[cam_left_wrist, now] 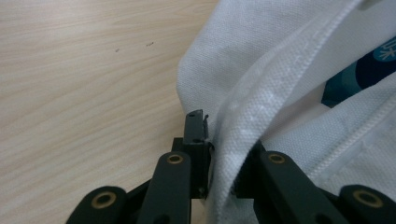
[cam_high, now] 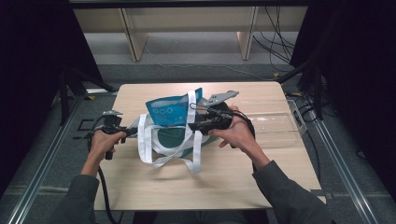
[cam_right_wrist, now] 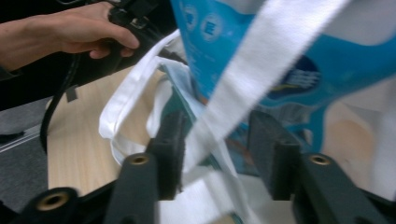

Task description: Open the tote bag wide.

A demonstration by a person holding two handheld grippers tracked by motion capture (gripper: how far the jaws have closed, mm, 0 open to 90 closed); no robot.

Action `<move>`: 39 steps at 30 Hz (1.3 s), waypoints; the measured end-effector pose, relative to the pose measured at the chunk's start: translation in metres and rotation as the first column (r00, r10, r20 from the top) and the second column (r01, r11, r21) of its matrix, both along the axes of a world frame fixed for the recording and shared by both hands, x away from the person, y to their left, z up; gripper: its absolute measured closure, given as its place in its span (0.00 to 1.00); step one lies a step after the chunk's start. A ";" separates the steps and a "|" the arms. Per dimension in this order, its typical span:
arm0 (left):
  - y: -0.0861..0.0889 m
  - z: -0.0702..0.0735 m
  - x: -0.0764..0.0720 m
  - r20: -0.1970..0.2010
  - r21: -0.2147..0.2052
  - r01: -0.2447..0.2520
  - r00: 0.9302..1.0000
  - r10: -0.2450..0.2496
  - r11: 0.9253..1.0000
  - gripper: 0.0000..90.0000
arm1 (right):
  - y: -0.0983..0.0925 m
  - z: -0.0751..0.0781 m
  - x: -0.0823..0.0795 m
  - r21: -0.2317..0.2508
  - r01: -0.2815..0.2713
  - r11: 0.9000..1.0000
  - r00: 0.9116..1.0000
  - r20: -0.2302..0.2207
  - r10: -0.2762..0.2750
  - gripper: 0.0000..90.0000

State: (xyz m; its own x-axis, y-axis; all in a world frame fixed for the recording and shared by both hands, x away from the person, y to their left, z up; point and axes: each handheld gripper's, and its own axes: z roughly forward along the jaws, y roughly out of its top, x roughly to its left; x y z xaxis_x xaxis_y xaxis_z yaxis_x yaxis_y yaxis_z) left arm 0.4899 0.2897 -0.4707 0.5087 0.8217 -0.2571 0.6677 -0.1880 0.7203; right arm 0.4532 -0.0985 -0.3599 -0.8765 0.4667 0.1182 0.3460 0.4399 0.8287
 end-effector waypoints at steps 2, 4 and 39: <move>-0.002 0.000 -0.001 0.007 -0.019 -0.021 1.000 0.021 1.000 0.88 | 0.006 0.001 0.002 -0.017 -0.052 0.998 0.999 0.013 0.053 0.89; 0.000 0.001 -0.001 0.004 -0.003 -0.002 1.000 0.002 1.000 0.88 | 0.010 0.006 0.003 -0.007 -0.085 0.996 0.996 0.033 0.085 0.98; 0.028 0.064 -0.045 0.093 0.170 0.010 0.995 -0.026 0.985 0.55 | 0.013 0.086 0.110 0.233 0.182 0.955 0.982 0.001 -0.187 0.99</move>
State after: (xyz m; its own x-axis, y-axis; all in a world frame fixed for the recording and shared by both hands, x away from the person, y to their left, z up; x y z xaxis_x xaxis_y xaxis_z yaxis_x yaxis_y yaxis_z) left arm 0.4448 0.3176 -0.4068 0.5393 0.8396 -0.0653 0.5932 -0.3237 0.7371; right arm 0.5627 -0.0855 -0.2742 -0.7814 0.5830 0.2225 0.3828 0.1661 0.9088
